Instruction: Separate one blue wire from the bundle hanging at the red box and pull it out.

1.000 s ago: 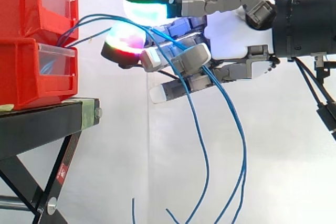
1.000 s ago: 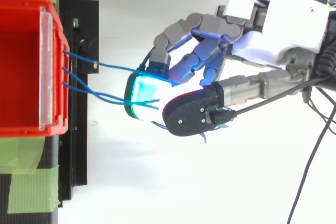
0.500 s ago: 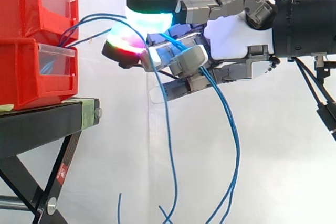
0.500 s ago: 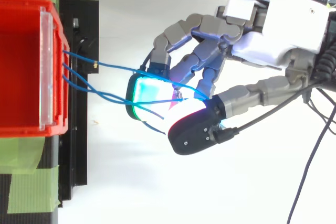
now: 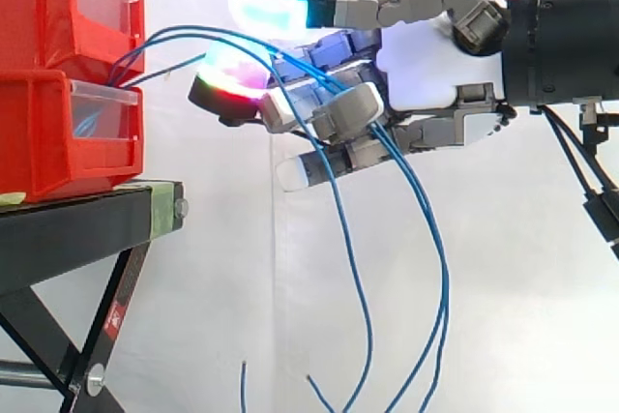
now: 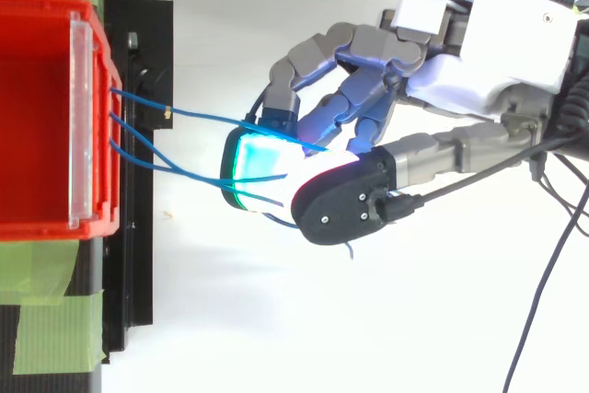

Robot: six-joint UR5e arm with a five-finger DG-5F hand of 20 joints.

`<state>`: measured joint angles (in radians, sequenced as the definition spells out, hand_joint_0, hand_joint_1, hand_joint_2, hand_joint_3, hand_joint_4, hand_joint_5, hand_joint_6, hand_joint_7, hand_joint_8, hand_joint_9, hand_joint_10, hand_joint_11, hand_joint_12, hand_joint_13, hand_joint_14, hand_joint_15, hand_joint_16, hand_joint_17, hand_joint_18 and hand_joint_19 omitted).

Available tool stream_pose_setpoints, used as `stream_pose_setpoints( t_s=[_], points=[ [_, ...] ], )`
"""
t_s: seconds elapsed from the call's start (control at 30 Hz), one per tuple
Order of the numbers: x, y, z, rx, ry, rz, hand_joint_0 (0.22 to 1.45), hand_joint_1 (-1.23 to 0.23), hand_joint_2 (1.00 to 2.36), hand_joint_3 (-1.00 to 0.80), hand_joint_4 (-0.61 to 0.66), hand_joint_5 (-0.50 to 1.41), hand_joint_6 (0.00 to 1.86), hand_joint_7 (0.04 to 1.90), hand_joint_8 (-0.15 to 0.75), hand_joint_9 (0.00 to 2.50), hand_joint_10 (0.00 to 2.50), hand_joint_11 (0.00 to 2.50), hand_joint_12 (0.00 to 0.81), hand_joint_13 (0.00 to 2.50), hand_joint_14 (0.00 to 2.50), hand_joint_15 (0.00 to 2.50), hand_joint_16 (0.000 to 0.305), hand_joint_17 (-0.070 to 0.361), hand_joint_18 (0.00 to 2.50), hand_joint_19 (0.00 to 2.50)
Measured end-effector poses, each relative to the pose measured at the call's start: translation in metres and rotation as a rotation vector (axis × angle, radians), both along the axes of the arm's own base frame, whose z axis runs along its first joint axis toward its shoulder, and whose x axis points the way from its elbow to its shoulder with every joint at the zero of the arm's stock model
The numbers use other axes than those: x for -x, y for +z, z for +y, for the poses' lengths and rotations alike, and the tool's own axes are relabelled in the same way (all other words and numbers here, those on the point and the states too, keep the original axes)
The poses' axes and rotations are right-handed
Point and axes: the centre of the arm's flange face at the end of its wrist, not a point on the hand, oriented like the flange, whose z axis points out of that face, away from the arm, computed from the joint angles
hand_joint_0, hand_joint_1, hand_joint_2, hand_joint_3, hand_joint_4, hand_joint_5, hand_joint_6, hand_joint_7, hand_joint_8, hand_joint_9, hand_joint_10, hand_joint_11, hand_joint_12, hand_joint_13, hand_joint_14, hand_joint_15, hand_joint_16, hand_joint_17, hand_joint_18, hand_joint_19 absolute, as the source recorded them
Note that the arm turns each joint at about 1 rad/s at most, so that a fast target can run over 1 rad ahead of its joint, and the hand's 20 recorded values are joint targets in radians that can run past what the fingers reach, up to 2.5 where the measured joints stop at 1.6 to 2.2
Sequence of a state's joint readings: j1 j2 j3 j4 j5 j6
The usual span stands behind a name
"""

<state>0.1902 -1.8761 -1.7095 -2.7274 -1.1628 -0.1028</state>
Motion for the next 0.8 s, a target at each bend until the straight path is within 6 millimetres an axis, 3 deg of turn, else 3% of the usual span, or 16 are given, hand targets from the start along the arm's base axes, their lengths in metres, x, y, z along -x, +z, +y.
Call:
stream_pose_setpoints(
  t_s=[0.33,0.8],
  points=[
    [-0.0001,0.0001,0.0013,0.0,0.0,0.0,0.59,-0.56,1.01,-0.35,0.23,-0.21,0.9,0.88,0.375,0.99,0.01,1.18,0.387,1.49,0.02,1.3,0.061,0.136,0.8,0.58],
    [0.0,0.0,0.0015,0.0,0.0,0.002,0.61,-0.71,1.02,-0.2,0.16,-0.2,0.91,0.89,0.385,1.04,0.01,1.2,0.396,1.49,0.02,1.29,0.059,0.132,0.83,0.56]
  ],
)
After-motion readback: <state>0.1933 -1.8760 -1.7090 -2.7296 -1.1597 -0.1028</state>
